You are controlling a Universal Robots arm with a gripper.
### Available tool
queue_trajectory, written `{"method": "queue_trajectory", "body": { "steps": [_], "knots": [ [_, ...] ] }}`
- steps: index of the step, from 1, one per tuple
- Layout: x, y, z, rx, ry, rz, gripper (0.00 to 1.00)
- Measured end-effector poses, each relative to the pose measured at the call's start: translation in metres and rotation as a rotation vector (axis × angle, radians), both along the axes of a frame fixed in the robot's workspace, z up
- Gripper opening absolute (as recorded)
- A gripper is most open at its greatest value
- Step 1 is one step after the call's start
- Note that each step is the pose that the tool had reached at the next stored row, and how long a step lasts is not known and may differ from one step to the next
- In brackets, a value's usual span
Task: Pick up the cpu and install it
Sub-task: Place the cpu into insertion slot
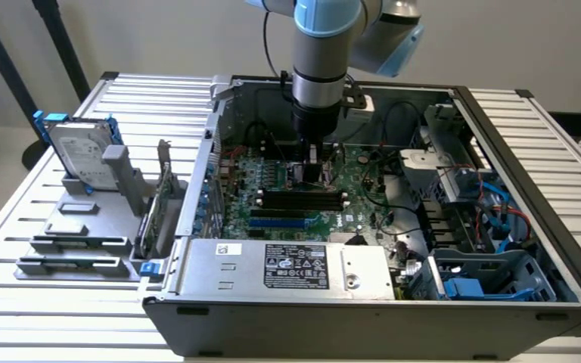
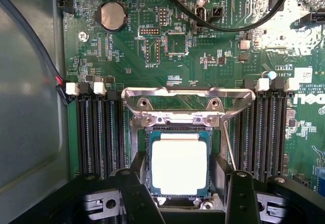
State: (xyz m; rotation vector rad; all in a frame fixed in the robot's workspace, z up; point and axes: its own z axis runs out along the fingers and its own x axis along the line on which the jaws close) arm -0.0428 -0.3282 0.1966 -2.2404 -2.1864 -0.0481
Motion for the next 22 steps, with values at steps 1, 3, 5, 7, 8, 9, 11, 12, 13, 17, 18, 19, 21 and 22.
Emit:
{"method": "queue_trajectory", "body": {
  "steps": [1, 3, 5, 7, 8, 9, 11, 12, 13, 17, 18, 19, 21, 22],
  "knots": [
    [0.0, 0.0, 0.0, 0.0, 0.0, 0.0, 0.62],
    [0.0, -0.0001, 0.0009, -0.0003, 0.0001, 0.0, 0.62],
    [0.0, 0.0, 0.003, 0.0, 0.0, 0.0, 0.62],
    [0.0, 0.0, 0.0056, 0.0, -0.0001, 0.0, 0.62],
    [-0.001, 0.0, 0.0067, -0.0001, 0.0, 0.0, 0.62],
    [-0.002, 0.0, 0.0079, -0.0001, 0.0, 0.0, 0.62],
    [-0.004, 0.0, 0.0107, 0.0, 0.0, 0.0, 0.62],
    [-0.005, 0.0, 0.0121, 0.0, -0.0001, 0.0, 0.62],
    [-0.006, 0.0, 0.0137, 0.0, 0.0, 0.0, 0.62],
    [-0.013, 0.0, 0.0201, 0.001, -0.0001, 0.0, 0.6],
    [-0.015, 0.0, 0.0216, 0.0013, -0.0001, 0.0, 0.47],
    [-0.017, 0.0, 0.0228, 0.0016, 0.0, 0.0, 0.47],
    [-0.021, 0.0, 0.0243, 0.0026, 0.0006, 0.0, 0.42],
    [-0.024, 0.0, 0.025, 0.0029, 0.0017, 0.0, 0.36]
  ]
}}
